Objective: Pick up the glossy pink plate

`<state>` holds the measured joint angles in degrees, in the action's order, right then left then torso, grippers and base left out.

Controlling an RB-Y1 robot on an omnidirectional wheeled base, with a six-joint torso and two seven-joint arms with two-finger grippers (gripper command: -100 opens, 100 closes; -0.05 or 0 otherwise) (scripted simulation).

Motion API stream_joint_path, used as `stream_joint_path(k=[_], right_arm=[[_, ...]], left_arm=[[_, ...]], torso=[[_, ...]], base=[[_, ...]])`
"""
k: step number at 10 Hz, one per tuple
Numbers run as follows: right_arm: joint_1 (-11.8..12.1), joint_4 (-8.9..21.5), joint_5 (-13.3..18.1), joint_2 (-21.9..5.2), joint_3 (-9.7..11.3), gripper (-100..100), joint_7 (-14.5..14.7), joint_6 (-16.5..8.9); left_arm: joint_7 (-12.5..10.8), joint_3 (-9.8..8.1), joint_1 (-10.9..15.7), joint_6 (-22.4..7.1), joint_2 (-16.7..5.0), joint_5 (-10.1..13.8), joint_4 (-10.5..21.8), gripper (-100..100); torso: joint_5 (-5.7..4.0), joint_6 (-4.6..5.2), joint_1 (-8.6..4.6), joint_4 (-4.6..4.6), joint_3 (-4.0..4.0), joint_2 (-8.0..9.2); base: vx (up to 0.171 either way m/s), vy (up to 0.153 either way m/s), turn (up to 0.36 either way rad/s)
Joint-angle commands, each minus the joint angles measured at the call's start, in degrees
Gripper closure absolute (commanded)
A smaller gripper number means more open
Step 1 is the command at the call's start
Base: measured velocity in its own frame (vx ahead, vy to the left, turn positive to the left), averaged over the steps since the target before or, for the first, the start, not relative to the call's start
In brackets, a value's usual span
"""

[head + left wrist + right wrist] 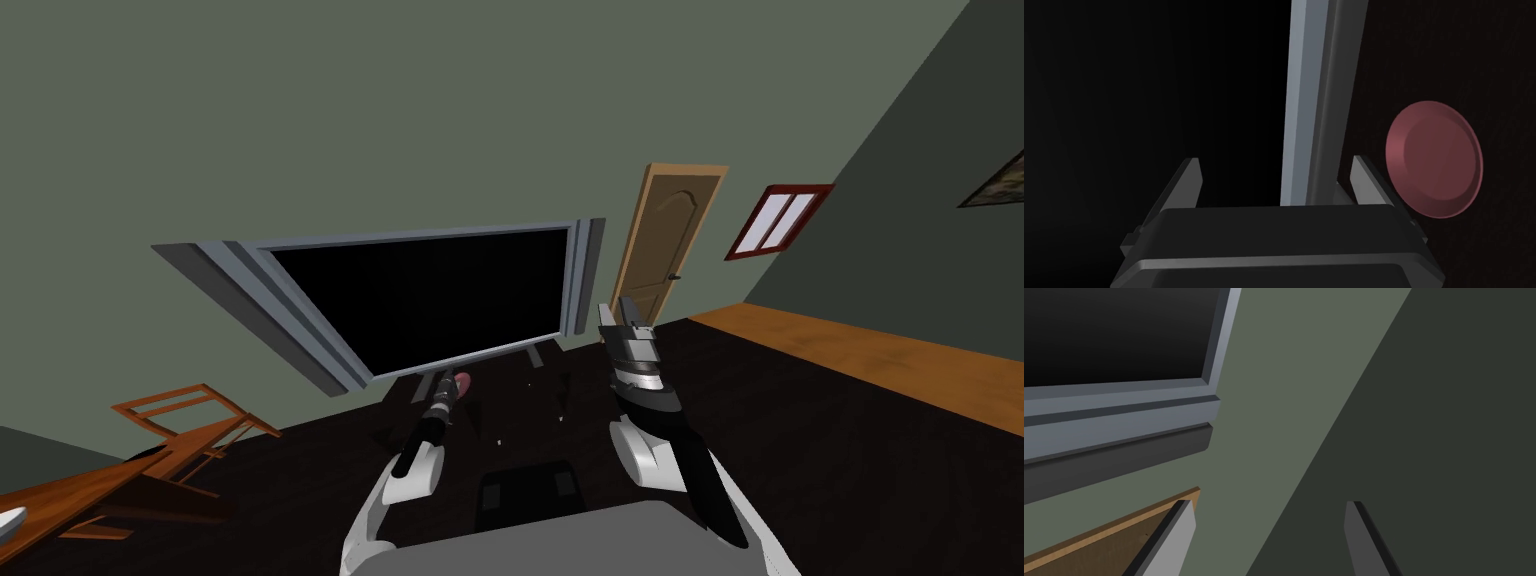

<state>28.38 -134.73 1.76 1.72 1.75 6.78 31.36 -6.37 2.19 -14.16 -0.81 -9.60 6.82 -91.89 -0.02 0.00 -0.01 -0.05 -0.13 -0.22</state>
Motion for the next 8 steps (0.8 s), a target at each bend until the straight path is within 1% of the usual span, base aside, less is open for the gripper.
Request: stream_joint_path(k=[1,3,4,7,8], right_arm=[[0.0,0.0,0.0,0.0,0.0,0,0.0,0.0],[0.0,0.0,0.0,0.0,0.0,0,0.0,0.0],[0.0,0.0,0.0,0.0,0.0,0,0.0,0.0],[0.0,0.0,0.0,0.0,0.0,0,0.0,0.0],[0.0,0.0,0.0,0.0,0.0,0,0.0,0.0]], left_arm=[[0.3,-0.48,0.8,-2.3,0.2,0.0,2.9,-100],[0.9,-1.15,1.5,-4.6,0.5,-0.2,6.2,-100],[0.9,-1.15,1.5,-4.6,0.5,-0.2,6.3,-100],[2.0,-2.22,2.3,-7.6,1.2,-0.7,10.5,-100],[2.0,-2.22,2.3,-7.6,1.2,-0.7,10.6,-100]], torso=[[0.0,0.0,0.0,0.0,0.0,0.0],[0.02,0.0,0.1,-0.01,-0.02,-0.03],[0.03,-0.01,0.14,-0.01,-0.02,-0.03],[0.02,-0.01,0.12,0.01,0.02,0.04],[0.03,0.0,0.14,0.0,-0.01,-0.01]], base=[[0.059,-0.001,0.015],[0.061,0.023,0.016],[0.042,0.018,0.007],[0.048,0.024,0.011],[0.043,0.03,0.001]])
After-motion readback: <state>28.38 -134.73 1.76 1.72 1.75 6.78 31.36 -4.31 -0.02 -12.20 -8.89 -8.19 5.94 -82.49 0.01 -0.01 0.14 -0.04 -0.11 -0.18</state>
